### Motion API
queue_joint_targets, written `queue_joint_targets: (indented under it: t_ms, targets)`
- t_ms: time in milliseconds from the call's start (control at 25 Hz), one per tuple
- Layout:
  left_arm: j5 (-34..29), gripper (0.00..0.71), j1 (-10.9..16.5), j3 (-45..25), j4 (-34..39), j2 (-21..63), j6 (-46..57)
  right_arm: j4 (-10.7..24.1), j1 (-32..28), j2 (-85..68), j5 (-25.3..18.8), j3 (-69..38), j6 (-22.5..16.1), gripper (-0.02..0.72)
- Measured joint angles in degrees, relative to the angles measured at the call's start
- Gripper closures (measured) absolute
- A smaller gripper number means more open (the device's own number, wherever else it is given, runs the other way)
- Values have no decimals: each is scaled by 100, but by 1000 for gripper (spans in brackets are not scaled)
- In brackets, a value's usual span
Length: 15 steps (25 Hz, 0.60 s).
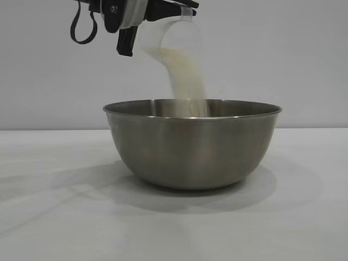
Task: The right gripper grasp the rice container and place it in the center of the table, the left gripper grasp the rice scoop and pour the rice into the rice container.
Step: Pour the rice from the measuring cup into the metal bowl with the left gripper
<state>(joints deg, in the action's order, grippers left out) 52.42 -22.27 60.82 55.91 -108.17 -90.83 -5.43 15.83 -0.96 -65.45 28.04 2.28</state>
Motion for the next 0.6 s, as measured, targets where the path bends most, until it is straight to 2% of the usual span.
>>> queue_joint_targets:
  t_ms: [320, 600]
  targets:
    - [0, 710, 0, 0, 126, 0, -1153, 0, 0, 0, 0, 0, 0, 178]
    - [-99, 710, 0, 0, 541, 0, -1782, 0, 0, 0, 0, 0, 0, 178]
